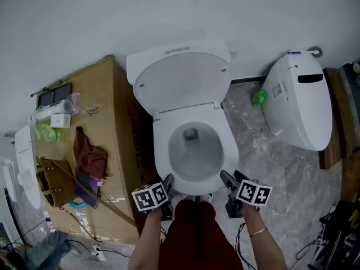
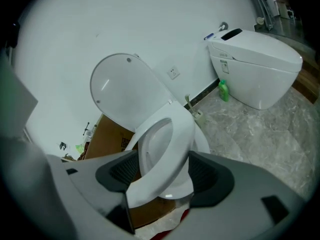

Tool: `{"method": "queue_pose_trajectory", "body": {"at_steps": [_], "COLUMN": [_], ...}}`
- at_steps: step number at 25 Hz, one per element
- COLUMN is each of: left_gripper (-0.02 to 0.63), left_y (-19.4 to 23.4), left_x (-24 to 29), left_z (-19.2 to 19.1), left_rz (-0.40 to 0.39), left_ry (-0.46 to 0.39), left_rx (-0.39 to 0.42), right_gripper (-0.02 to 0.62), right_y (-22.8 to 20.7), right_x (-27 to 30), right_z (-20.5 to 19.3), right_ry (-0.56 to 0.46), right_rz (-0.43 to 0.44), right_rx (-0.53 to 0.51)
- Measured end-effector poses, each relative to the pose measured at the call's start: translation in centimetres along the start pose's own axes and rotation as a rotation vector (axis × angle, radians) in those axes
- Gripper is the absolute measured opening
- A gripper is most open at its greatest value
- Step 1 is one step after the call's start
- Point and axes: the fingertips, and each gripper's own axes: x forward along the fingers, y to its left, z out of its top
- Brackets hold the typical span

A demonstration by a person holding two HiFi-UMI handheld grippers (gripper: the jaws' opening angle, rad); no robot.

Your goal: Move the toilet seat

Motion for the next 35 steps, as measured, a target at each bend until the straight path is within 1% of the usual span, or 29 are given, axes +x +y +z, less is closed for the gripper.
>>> {"method": "queue_pose_trajectory", "body": {"at_steps": [7,13,18,21,24,26,28,31,33,35], "left_gripper": [0.229,0.229,0.229,0.229,0.229,0.229,0.229,0.227,0.197,0.151], "left_y": [-1.5,-2.4,-3.0,-3.4,-3.7,-3.9,-4.2,-4.6,-4.8,-5.1], "left_x": [-2.1,-3.3,-4.5,-5.0,-6.0,-7.0,-8.3,-10.4,-11.2,-11.3], "left_z": [2.2,4.1,5.5,6.3,6.9,7.3,7.6,8.1,7.8,7.2], "left_rz": [-0.012,-0.022,-0.038,-0.046,-0.041,-0.051,-0.063,-0.067,-0.053,-0.030], "left_ry": [-0.023,-0.057,-0.100,-0.119,-0.138,-0.167,-0.220,-0.320,-0.352,-0.344], "left_rx": [-0.029,-0.057,-0.111,-0.123,-0.093,-0.079,-0.079,-0.065,-0.025,0.043], "right_gripper": [0.316,0.316,0.316,0.316,0.316,0.316,0.316,0.316,0.316,0.316], "right_y": [2.3,4.0,5.3,5.8,6.3,6.7,7.1,7.8,8.3,8.9], "right_x": [-1.8,-2.7,-3.6,-4.0,-4.1,-4.2,-4.3,-4.4,-4.5,-4.6], "right_z": [2.5,4.4,6.1,7.1,7.7,8.2,8.8,9.9,10.6,11.3], "right_ry": [-0.044,-0.065,-0.099,-0.113,-0.123,-0.128,-0.134,-0.147,-0.158,-0.171], "right_rz": [0.044,0.071,0.117,0.128,0.133,0.137,0.141,0.149,0.152,0.156], "right_rx": [0.014,-0.004,0.049,0.063,0.068,0.069,0.068,0.057,0.041,0.027]}}
